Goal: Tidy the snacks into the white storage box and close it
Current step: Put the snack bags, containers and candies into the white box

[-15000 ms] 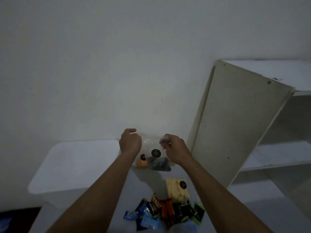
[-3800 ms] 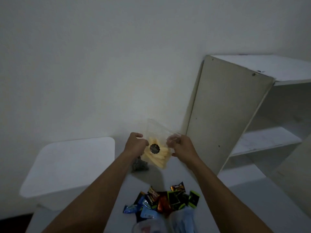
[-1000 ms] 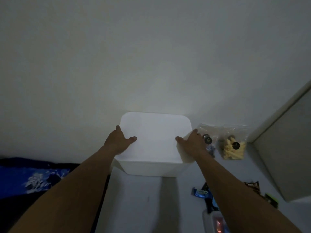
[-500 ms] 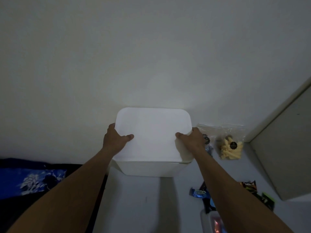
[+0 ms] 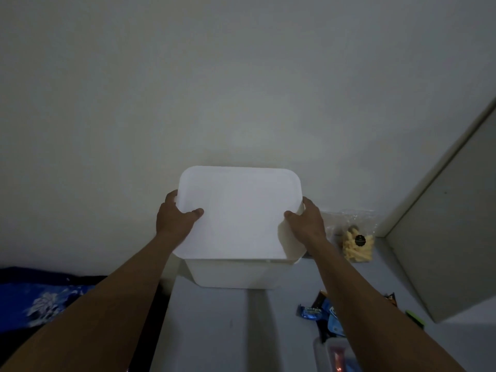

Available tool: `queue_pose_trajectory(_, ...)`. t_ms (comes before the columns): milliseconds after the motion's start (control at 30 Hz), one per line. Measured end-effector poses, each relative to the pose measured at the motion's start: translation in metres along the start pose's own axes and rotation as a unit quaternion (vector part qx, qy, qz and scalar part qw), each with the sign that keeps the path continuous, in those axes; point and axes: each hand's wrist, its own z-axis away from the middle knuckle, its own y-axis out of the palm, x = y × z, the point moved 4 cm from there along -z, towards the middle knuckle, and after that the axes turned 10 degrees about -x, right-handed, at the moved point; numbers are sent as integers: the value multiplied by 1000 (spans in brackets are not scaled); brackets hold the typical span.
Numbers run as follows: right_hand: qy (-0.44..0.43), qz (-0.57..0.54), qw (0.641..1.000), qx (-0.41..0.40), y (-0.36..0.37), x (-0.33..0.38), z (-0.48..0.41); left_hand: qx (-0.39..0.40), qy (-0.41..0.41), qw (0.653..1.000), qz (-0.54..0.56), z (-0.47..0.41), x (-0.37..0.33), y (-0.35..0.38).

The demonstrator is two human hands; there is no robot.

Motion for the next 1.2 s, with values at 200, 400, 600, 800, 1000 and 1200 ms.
queue_pose_trajectory(200, -2, -28, 999, 25, -21, -8, 33, 44, -21, 998, 48, 20, 1, -30)
queue_pose_trajectory(400, -1, -35, 998, 55, -39, -39, 80, 62, -38, 995, 72, 78, 18, -52)
queue_pose_trajectory(600, 15, -54, 994, 95, -57, -85, 134, 82, -71, 991, 81, 147, 58, -63)
queue_pose_trajectory(800, 46, -16, 993, 107, -60, -140, 179, 96, -123, 986, 55, 198, 107, -63)
queue_pose_trajectory(1000, 78, 45, 988, 124, -29, -199, 197, 110, -141, 984, -20, 218, 173, -39)
queue_pose_trajectory(1200, 94, 125, 974, 165, 11, -237, 195, 117, -132, 978, -113, 216, 211, -16)
